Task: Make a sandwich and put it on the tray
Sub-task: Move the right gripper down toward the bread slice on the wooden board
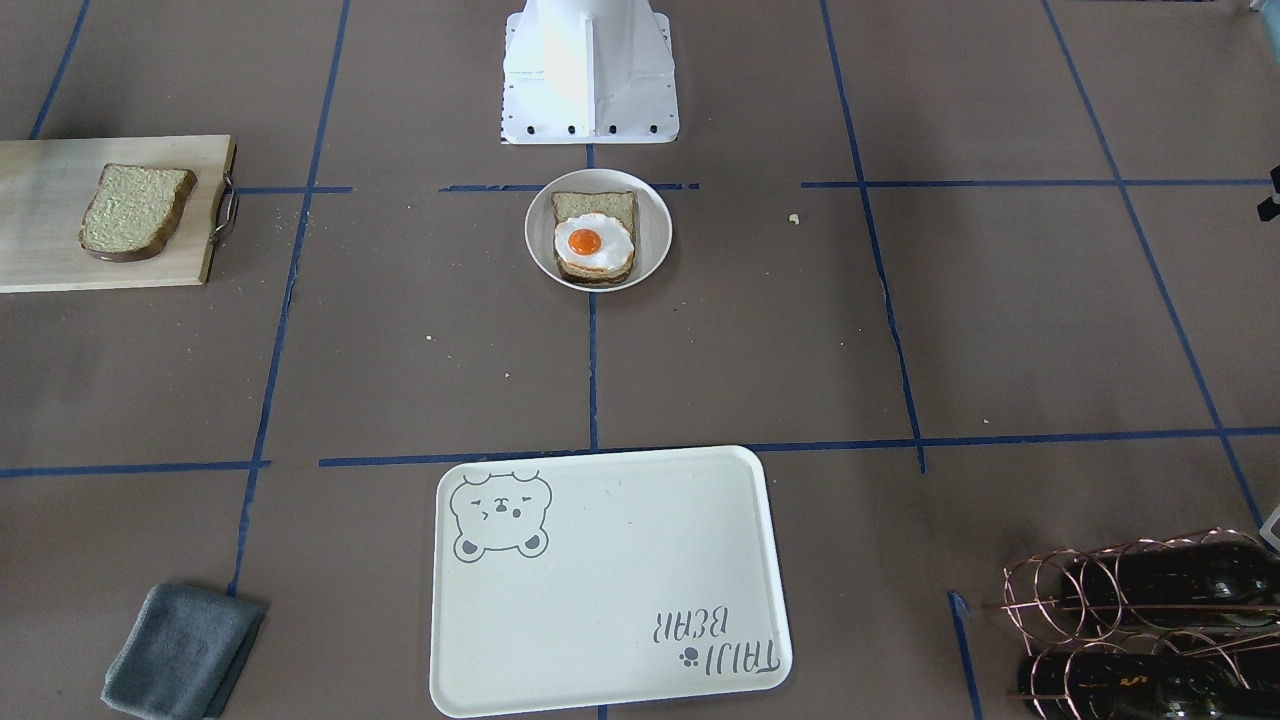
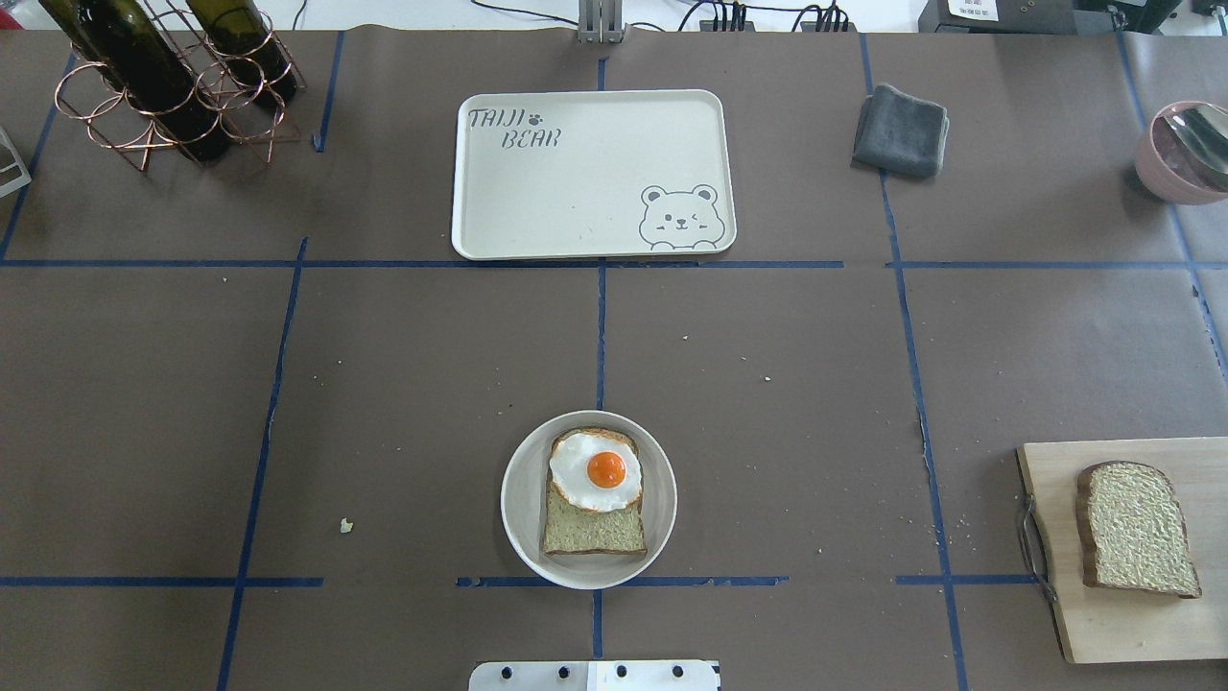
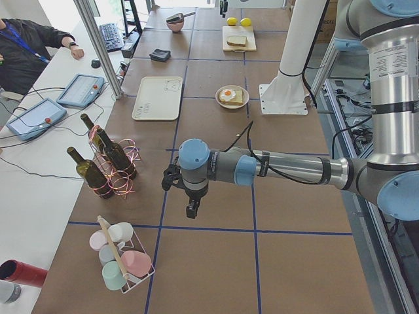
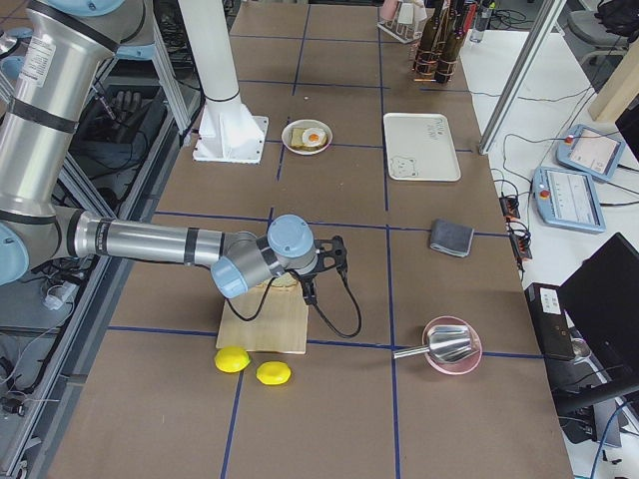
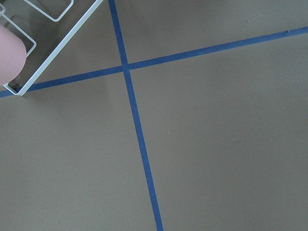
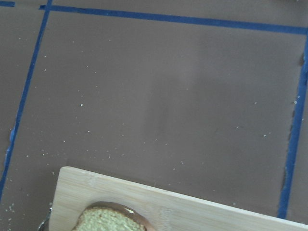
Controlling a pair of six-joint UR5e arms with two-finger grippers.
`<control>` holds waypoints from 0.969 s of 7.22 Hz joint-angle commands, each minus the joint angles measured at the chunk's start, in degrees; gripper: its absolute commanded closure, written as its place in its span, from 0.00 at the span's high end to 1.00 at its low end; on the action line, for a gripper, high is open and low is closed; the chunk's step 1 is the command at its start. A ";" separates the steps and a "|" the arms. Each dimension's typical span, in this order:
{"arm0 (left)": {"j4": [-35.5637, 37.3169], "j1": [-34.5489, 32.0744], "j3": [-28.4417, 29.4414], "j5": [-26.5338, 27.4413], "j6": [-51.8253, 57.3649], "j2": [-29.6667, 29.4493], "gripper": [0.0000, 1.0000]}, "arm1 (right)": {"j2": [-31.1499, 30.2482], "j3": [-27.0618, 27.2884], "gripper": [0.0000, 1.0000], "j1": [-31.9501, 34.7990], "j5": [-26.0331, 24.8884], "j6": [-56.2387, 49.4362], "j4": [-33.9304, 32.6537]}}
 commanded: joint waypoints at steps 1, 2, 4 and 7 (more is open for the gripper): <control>-0.03 -0.01 -0.12 0.00 0.00 -0.07 1.00 | -5.44 -3.14 0.99 -7.94 -3.01 13.83 18.91; -0.03 0.07 -0.12 0.00 0.00 -0.07 1.00 | -5.55 -6.38 0.98 -9.62 -3.29 19.70 25.86; -0.03 -0.01 -0.21 0.00 0.00 -0.07 1.00 | -5.37 -10.36 0.91 -14.01 -6.87 24.48 32.68; -0.04 -0.01 -0.12 0.00 0.00 -0.07 1.00 | -3.01 -10.46 0.77 -21.57 -13.82 29.23 32.70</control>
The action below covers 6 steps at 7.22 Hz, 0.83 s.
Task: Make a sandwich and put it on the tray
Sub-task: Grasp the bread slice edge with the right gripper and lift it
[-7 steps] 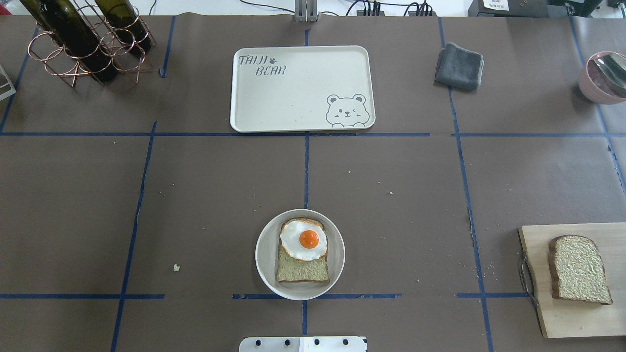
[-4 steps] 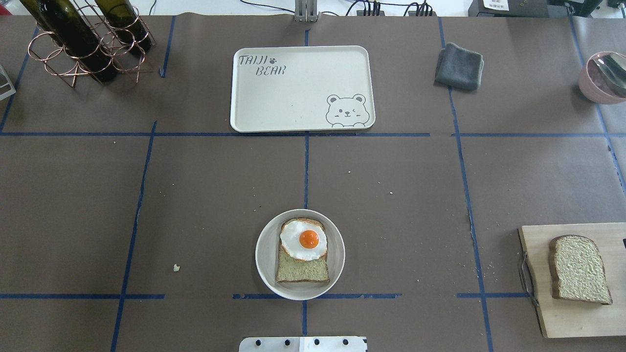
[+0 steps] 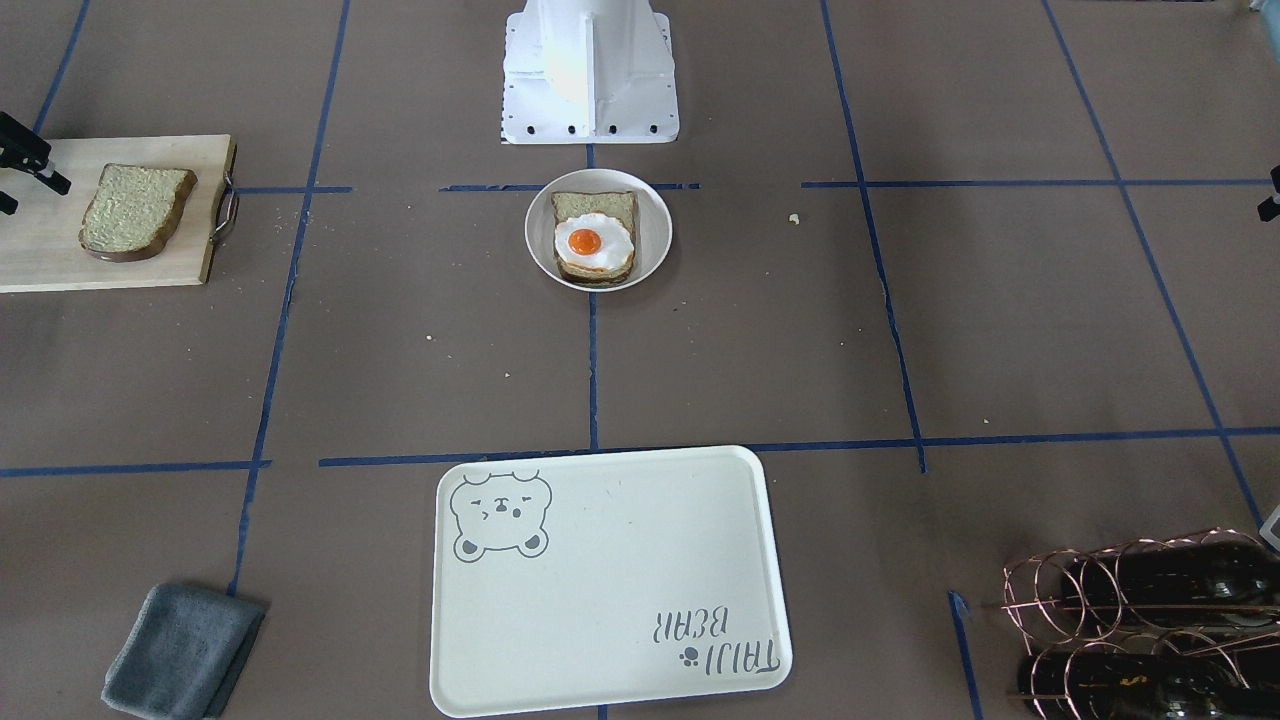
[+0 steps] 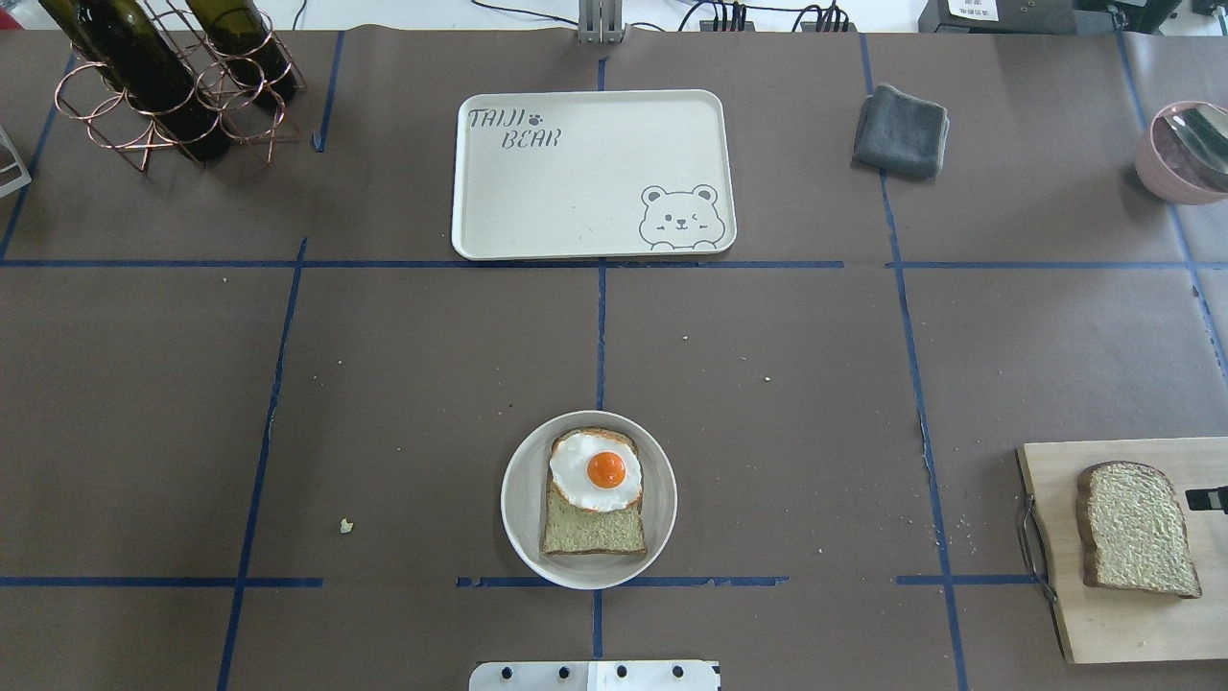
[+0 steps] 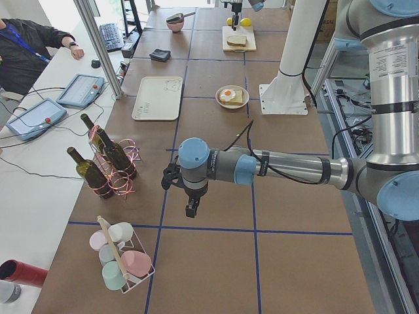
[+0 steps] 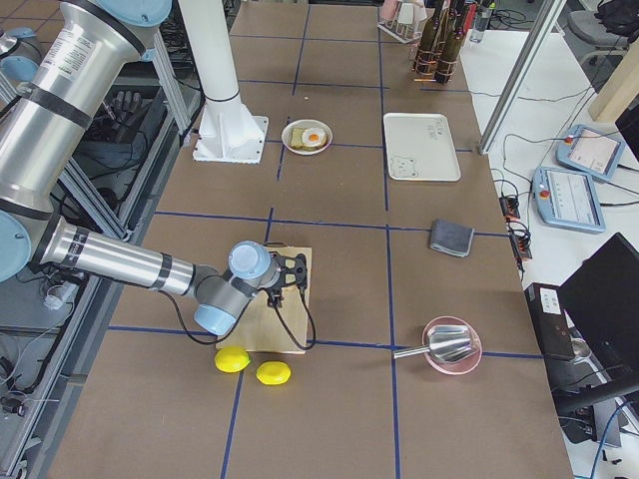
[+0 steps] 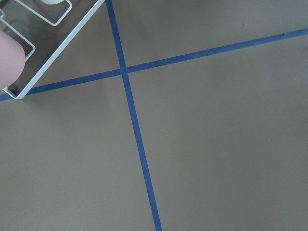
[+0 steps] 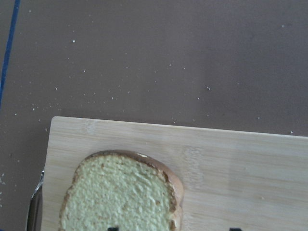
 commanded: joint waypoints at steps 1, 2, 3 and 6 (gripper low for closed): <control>0.04 0.00 0.03 0.00 0.00 0.00 1.00 | 1.11 -0.13 0.74 -4.72 -4.14 2.27 0.12; 0.04 0.00 0.03 0.00 0.00 0.00 1.00 | 1.12 -0.13 0.70 -5.34 -4.15 2.27 0.12; 0.04 0.00 0.03 0.00 0.00 0.00 1.00 | 1.12 -0.13 0.67 -5.96 -4.33 2.27 0.12; 0.04 0.08 0.03 0.00 0.00 0.00 1.00 | 1.12 -0.22 0.67 -6.76 -4.50 2.27 0.12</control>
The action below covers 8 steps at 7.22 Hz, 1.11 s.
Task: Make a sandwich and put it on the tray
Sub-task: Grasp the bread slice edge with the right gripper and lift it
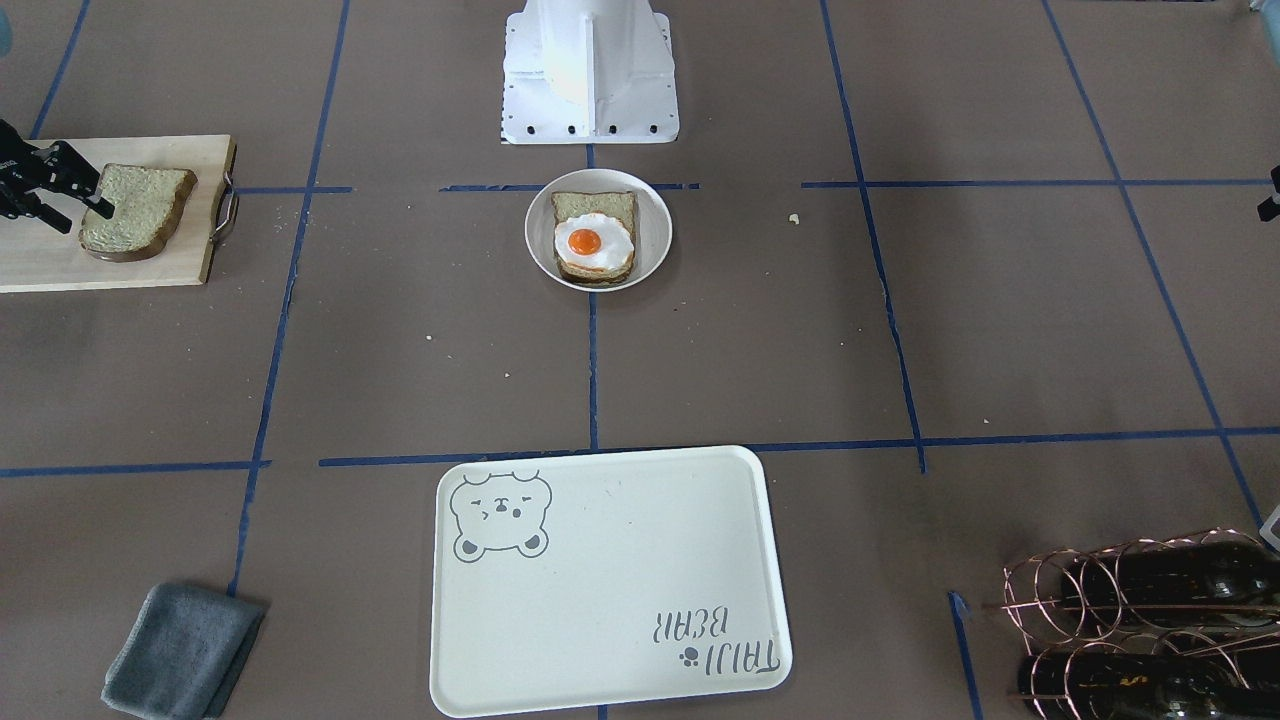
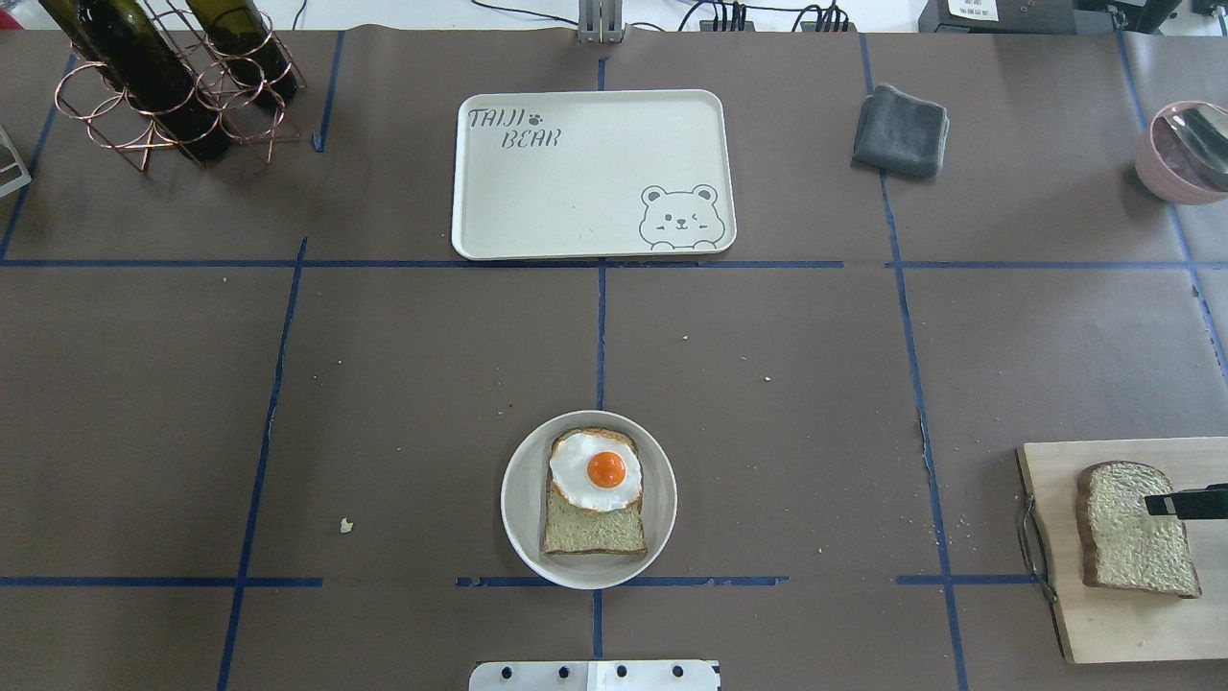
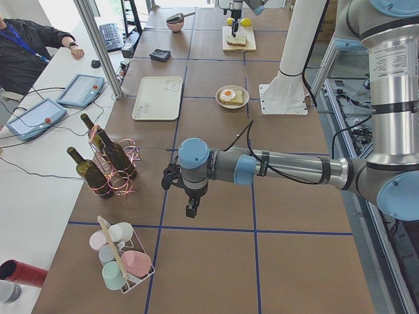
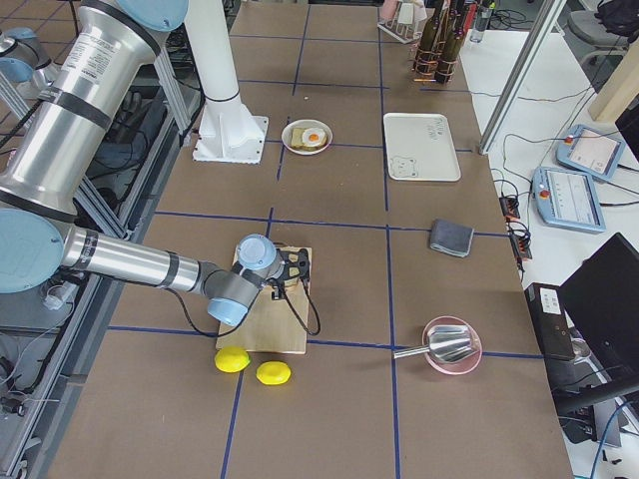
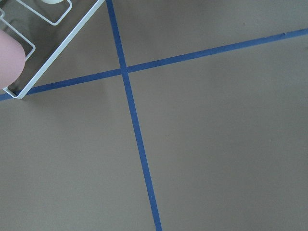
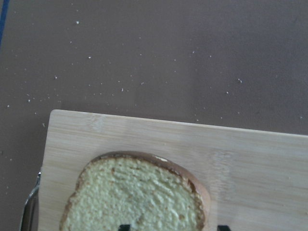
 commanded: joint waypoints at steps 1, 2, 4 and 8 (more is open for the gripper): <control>0.00 -0.07 0.00 0.00 0.00 0.00 1.00 | 0.00 -0.21 0.63 -0.94 -0.64 0.00 -0.14; 0.00 0.01 0.00 0.00 0.00 0.00 1.00 | 0.00 -0.21 0.49 -1.29 -0.90 0.00 -0.14; 0.09 -0.07 0.09 0.00 0.00 0.00 1.00 | -0.08 -0.30 0.00 -1.21 -0.82 0.00 -0.14; 0.09 -0.07 -0.09 0.00 0.00 0.00 1.00 | 0.00 0.40 0.00 -0.95 0.93 0.35 0.12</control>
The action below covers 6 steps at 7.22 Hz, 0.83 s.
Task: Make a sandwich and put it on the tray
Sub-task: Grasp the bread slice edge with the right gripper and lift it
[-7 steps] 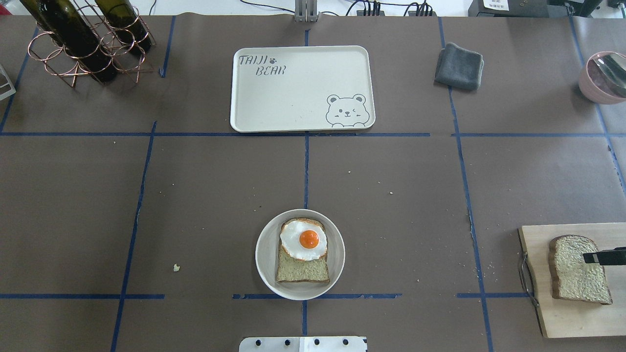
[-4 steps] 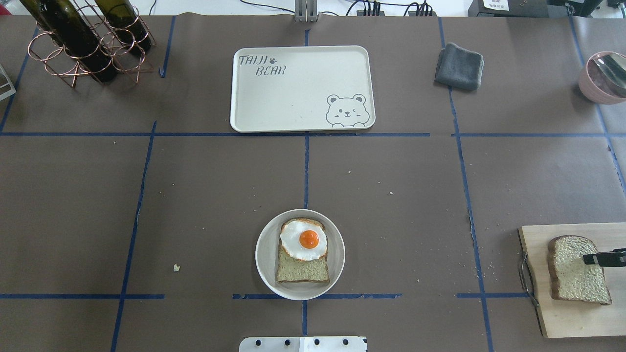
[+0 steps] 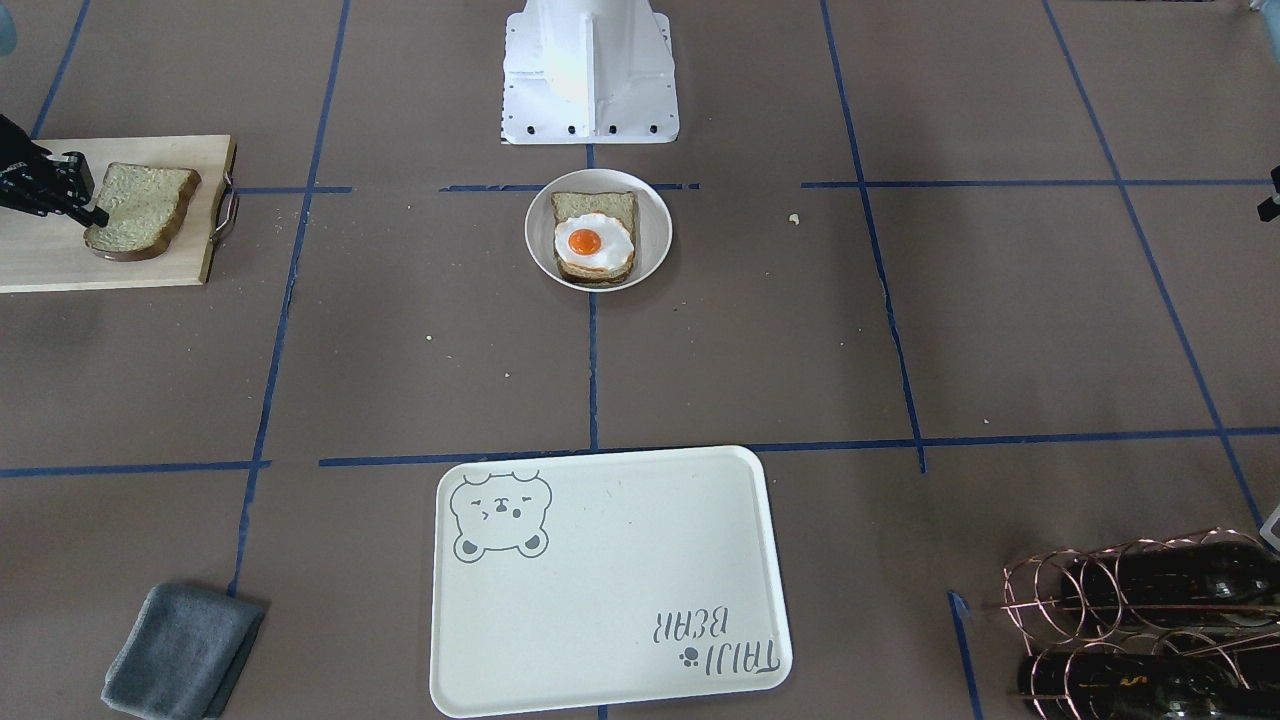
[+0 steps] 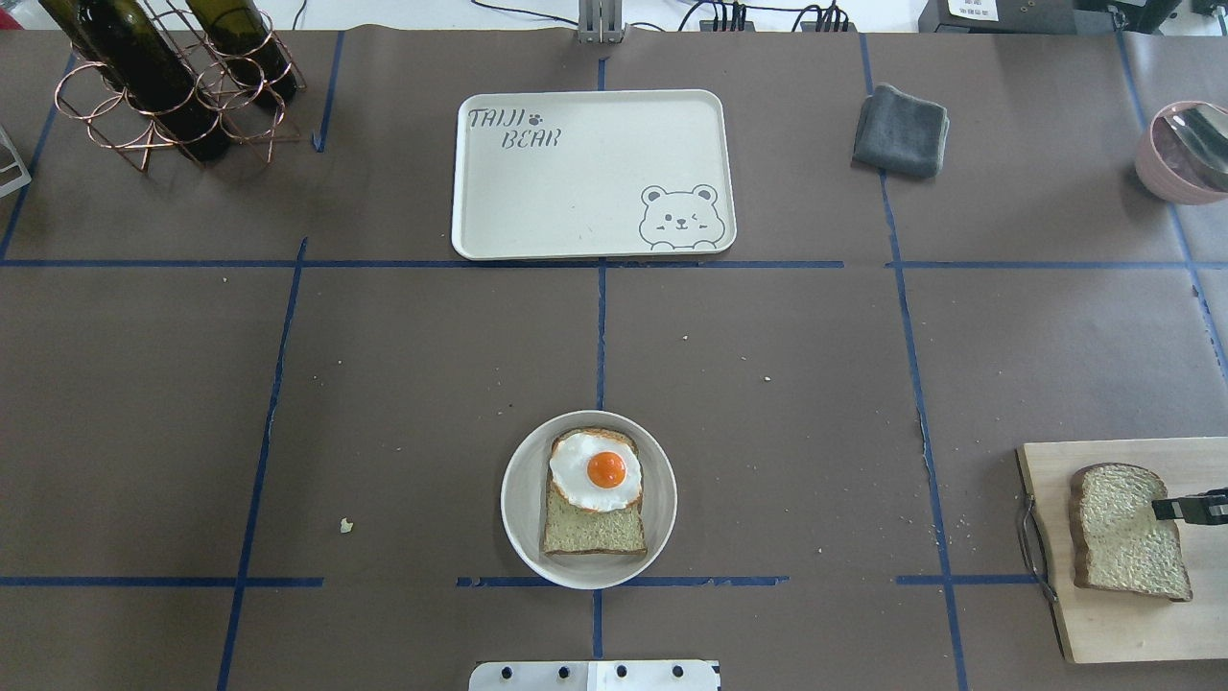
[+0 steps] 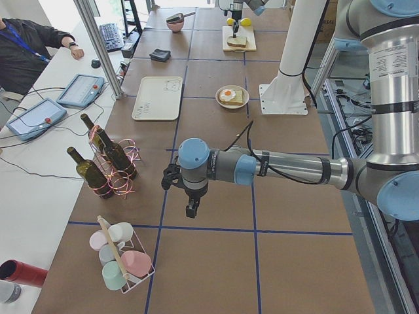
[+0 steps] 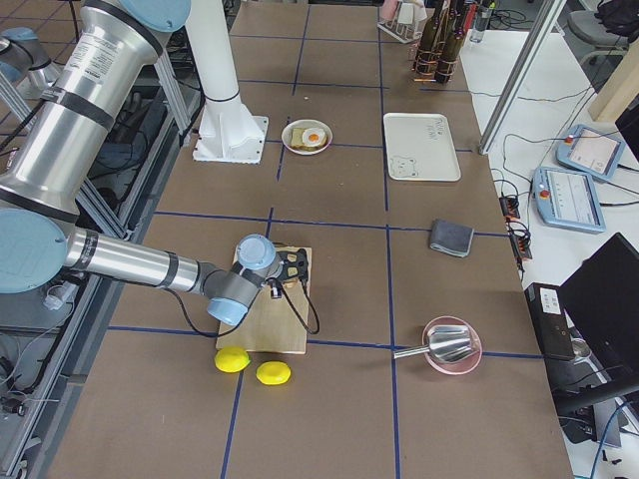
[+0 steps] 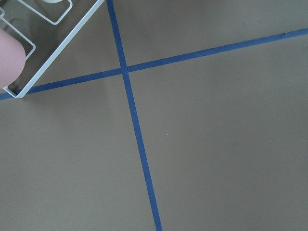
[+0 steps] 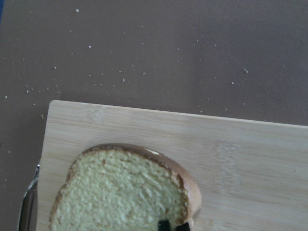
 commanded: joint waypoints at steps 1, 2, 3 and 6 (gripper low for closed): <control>0.09 0.00 -0.07 0.00 0.00 0.00 1.00 | 0.26 1.06 0.00 1.74 5.27 0.35 0.03; 0.00 0.00 -0.24 0.00 0.00 0.00 1.00 | 1.83 1.68 0.00 5.33 10.88 1.75 -0.67; 0.00 0.00 -0.24 0.00 0.00 0.00 1.00 | 3.32 1.86 0.00 7.02 13.03 2.46 -0.50; 0.09 0.00 -0.33 0.00 0.00 0.00 1.00 | 15.76 2.04 0.00 7.39 16.65 8.40 -0.76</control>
